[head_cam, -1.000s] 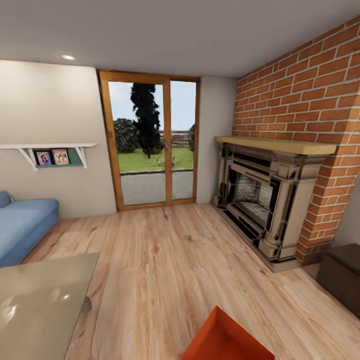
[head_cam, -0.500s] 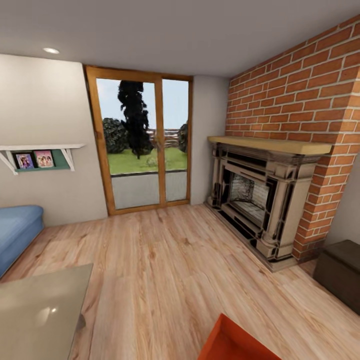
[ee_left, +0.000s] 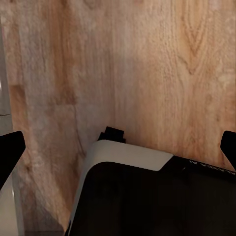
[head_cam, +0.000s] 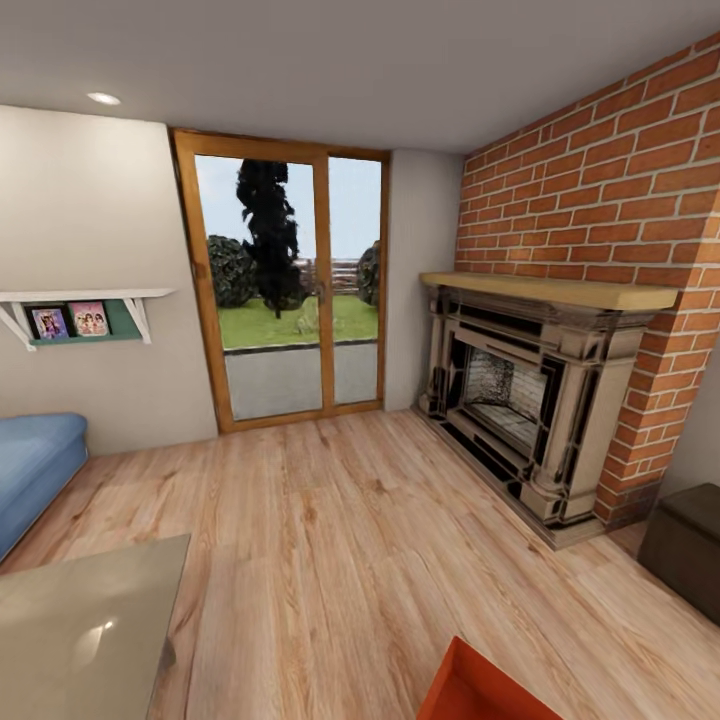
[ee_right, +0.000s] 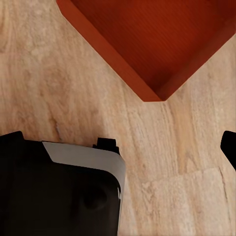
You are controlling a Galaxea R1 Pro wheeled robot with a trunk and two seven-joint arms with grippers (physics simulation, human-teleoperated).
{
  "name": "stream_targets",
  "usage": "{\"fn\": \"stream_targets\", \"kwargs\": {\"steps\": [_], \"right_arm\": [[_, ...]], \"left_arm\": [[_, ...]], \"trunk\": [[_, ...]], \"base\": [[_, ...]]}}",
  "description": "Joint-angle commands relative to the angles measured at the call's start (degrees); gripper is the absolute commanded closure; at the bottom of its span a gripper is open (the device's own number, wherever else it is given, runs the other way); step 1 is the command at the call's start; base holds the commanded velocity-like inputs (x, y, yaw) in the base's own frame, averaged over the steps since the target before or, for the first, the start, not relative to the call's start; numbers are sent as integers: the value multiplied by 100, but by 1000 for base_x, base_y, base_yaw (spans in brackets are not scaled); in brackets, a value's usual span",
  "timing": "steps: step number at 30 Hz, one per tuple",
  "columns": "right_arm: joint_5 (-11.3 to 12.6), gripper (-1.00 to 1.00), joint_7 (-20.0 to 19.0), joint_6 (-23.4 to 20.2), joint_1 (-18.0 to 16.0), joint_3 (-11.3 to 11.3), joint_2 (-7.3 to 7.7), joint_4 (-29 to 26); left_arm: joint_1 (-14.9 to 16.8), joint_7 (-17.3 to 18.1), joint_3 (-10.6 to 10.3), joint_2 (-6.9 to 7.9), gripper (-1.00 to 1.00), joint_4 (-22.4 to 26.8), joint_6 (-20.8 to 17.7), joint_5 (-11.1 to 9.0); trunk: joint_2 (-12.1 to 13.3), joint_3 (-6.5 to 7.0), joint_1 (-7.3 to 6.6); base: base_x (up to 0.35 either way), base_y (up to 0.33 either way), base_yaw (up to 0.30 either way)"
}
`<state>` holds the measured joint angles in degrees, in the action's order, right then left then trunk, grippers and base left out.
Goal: Move the two storage containers from the living room to the garage. In the garage, place one container on the floor and stack the other container on top of it (either order is fine).
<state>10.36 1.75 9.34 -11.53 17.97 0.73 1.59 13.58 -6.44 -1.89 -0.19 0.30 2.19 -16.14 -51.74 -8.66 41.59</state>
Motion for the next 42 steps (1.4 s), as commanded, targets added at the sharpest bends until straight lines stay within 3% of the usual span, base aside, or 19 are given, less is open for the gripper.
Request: {"fn": "stream_targets", "kwargs": {"steps": [1,17,42], "right_arm": [[54,-100,4,33,-8,49,-2,17],[72,-100,2,30,-8,44,-9,17],[80,-100,5,24,-8,24,-20,17]], "left_arm": [[4,-15,-22,-3,-100,-4,19,-38],[4,-12,-30,2,-100,-4,19,-38],[4,-14,-24,2,-100,-4,19,-38]], "trunk": [[-6,-8,1],[-6,-8,1],[-6,-8,1]], "base": [[2,2,0],[216,0,-10],[13,0,-233]]}}
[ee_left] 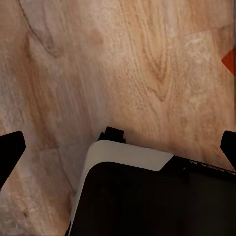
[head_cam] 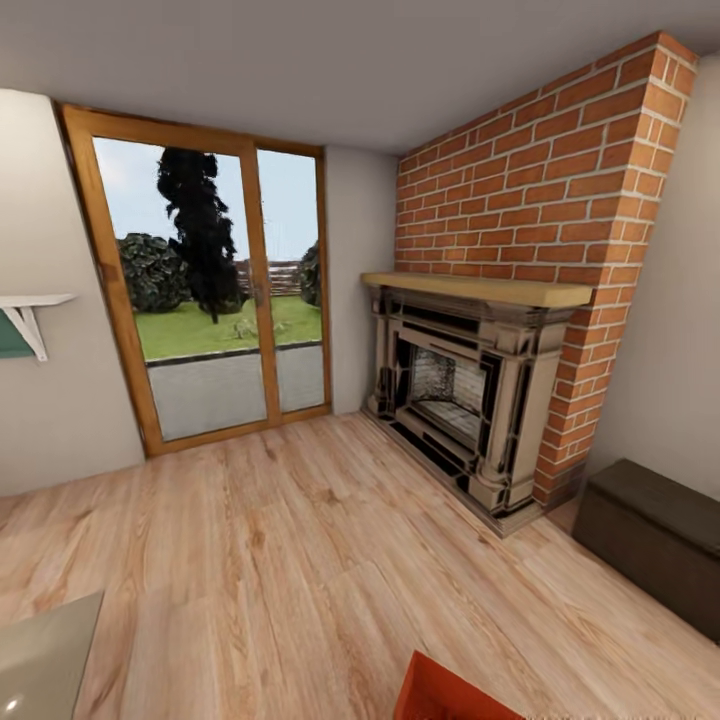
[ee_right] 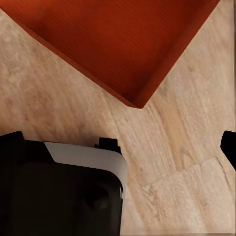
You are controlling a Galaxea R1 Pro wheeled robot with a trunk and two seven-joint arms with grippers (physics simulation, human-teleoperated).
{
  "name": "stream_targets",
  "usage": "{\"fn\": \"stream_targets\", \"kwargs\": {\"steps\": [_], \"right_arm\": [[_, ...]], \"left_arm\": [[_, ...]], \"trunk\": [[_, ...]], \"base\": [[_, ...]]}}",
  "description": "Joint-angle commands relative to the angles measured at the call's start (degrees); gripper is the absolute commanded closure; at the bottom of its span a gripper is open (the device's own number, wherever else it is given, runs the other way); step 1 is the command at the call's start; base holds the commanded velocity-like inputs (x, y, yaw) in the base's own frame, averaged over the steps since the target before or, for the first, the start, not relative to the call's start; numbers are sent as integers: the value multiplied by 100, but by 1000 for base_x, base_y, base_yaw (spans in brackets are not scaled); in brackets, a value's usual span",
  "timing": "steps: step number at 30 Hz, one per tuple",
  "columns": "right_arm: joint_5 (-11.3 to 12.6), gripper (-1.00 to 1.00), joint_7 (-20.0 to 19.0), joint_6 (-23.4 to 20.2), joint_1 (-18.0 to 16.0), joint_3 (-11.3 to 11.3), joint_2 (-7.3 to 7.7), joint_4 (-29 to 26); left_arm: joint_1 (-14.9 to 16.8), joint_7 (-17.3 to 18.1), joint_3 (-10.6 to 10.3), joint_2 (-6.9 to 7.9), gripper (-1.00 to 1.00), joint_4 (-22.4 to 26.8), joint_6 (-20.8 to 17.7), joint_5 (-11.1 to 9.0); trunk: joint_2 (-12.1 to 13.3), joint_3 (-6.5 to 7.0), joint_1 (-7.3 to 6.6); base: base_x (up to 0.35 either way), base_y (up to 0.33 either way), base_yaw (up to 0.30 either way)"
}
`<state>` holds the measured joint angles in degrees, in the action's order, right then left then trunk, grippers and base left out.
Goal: Move the two storage containers from the living room to the garage. In the garage, place one container on the floor and stack the other container on top of it (either order is fine).
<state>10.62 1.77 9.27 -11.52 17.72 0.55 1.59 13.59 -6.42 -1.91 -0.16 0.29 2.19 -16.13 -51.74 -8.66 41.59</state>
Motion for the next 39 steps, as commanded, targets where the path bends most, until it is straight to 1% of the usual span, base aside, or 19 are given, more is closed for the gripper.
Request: {"fn": "stream_targets", "kwargs": {"steps": [1,39], "right_arm": [[54,-100,2,31,-8,49,-3,17],[54,-100,2,31,-8,48,-3,17]], "left_arm": [[3,-16,-22,-1,-100,-2,19,-40],[4,-17,-20,6,-100,-2,19,-48]], "trunk": [[-6,-8,1],[-6,-8,1]], "base": [[0,0,-245],[0,0,-245]]}}
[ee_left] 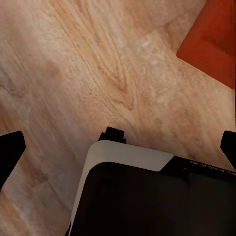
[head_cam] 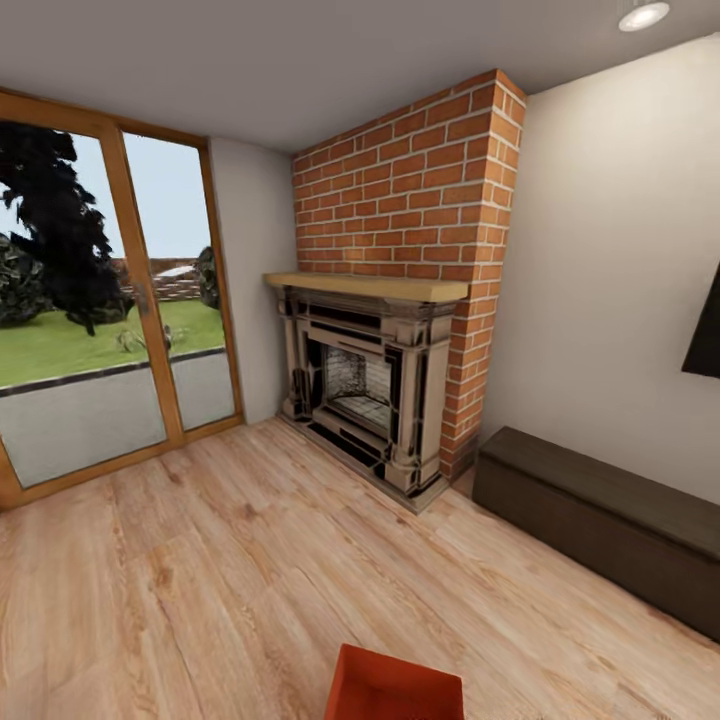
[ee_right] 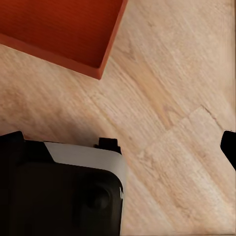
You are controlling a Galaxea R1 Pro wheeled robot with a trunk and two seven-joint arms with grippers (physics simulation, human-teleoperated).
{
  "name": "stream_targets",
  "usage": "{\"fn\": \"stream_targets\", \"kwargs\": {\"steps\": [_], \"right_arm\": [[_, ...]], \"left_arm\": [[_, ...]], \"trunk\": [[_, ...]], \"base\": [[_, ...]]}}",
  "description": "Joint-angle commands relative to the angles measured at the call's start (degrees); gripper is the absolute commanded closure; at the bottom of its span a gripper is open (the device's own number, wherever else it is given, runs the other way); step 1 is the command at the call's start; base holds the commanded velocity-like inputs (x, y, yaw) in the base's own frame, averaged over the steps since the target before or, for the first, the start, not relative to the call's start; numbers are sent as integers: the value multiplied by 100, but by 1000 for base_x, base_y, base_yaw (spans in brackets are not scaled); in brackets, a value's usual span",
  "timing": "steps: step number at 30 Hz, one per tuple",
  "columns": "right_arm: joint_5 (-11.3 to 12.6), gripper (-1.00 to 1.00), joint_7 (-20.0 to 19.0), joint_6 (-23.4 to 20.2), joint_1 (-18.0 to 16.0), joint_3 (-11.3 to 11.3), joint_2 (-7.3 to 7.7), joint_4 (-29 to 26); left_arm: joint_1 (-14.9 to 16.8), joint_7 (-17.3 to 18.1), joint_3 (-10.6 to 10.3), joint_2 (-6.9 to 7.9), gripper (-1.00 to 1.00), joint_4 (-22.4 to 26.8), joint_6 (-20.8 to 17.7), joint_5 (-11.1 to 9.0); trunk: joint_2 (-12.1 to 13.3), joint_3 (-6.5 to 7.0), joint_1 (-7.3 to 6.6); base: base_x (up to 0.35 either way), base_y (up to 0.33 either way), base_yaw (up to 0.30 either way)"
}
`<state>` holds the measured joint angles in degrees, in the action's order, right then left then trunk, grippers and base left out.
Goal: Move the two storage containers from the living room to the garage. In the garage, place one container on the floor and stack the other container on top of it (either order is fine).
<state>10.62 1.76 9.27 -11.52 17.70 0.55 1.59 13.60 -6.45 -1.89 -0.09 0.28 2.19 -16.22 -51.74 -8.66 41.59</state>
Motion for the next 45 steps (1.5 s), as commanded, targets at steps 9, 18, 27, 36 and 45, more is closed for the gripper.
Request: {"fn": "stream_targets", "kwargs": {"steps": [9,18,27,36,45], "right_arm": [[54,-100,3,31,-8,49,-3,17],[54,-100,7,31,-8,49,-3,17],[54,-100,4,31,-8,49,0,17],[74,-100,3,31,-8,41,-8,17],[80,-100,5,31,-8,40,-4,17]], "left_arm": [[3,-14,-22,0,-100,-2,18,-39],[3,-14,-24,0,-100,-2,18,-39],[3,-14,-28,0,-100,-2,18,-39],[3,-14,-29,0,-100,-2,18,-39],[3,-14,-27,0,-100,-2,18,-39]], "trunk": [[-6,-8,1],[-6,-8,1],[-6,-8,1],[-6,-8,1],[-6,-8,1]], "base": [[0,0,-233],[1,0,-27],[126,0,0],[34,0,-70],[1,0,-231]]}}
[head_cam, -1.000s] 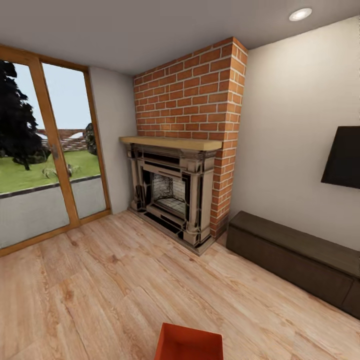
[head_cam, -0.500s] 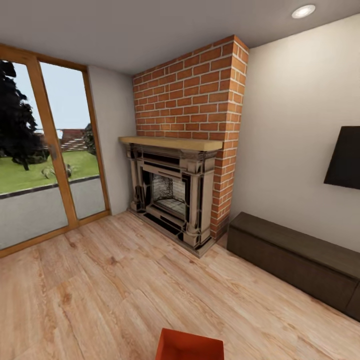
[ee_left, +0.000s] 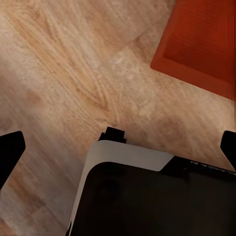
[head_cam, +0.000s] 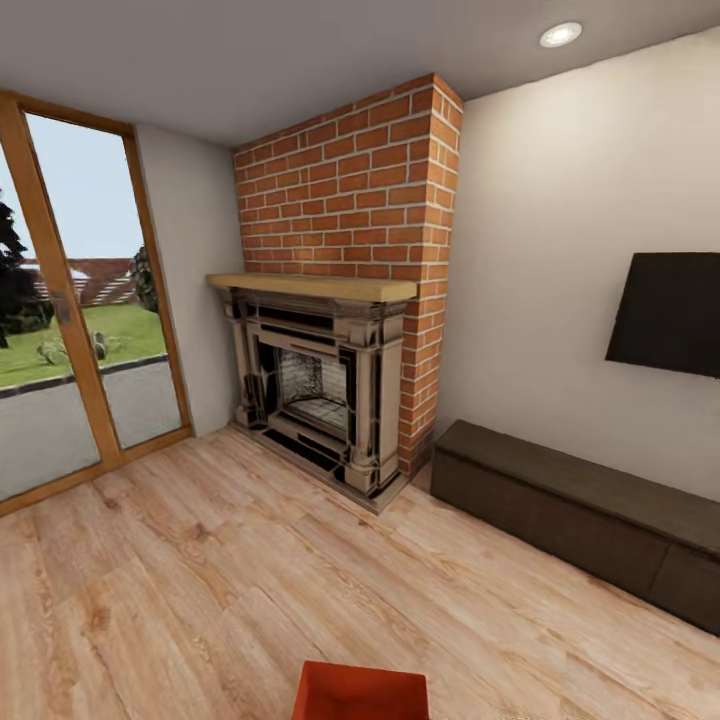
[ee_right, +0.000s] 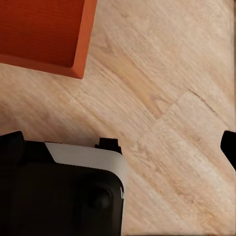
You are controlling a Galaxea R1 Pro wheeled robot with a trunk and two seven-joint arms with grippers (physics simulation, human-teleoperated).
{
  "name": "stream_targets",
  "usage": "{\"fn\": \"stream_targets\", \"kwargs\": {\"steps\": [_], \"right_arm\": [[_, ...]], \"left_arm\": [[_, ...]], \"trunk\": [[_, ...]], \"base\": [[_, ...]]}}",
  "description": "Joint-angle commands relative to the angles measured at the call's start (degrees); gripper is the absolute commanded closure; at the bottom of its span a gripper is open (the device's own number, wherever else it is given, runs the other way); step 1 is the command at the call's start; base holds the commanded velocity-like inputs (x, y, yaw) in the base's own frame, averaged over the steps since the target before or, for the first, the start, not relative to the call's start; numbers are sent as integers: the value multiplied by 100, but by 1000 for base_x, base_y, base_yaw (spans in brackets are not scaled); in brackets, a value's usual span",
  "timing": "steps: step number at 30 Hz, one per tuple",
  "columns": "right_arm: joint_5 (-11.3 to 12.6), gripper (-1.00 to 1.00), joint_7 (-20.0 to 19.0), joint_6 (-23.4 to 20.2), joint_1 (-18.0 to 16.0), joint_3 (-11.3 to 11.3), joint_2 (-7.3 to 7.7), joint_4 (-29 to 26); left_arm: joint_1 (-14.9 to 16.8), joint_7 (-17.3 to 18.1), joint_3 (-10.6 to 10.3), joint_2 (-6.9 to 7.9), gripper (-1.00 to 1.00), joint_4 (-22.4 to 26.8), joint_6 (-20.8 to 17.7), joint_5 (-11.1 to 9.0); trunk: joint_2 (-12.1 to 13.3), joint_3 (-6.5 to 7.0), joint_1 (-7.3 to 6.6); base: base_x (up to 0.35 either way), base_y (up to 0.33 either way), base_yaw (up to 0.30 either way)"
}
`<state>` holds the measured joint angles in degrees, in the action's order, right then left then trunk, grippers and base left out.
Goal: Move the two storage containers from the living room to the garage. In the garage, place one container on the floor and stack the other container on top of it (either order is fine).
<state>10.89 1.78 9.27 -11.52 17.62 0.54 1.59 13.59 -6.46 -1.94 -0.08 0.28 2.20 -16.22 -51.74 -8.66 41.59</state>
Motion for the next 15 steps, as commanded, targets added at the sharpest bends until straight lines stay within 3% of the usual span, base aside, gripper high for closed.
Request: {"fn": "stream_targets", "kwargs": {"steps": [1,8,15], "right_arm": [[53,-100,3,31,-8,49,-1,17],[53,-100,2,31,-8,49,-1,17],[33,-100,-1,31,-8,61,16,17]], "left_arm": [[3,-13,-25,-1,-100,-2,18,-39],[3,-13,-25,-1,-100,-2,18,-39],[5,-13,-23,-1,-100,-2,18,-39]], "trunk": [[-6,-8,1],[-6,-8,1],[-6,-8,1]], "base": [[0,0,-242],[0,0,-235],[0,0,-45]]}}
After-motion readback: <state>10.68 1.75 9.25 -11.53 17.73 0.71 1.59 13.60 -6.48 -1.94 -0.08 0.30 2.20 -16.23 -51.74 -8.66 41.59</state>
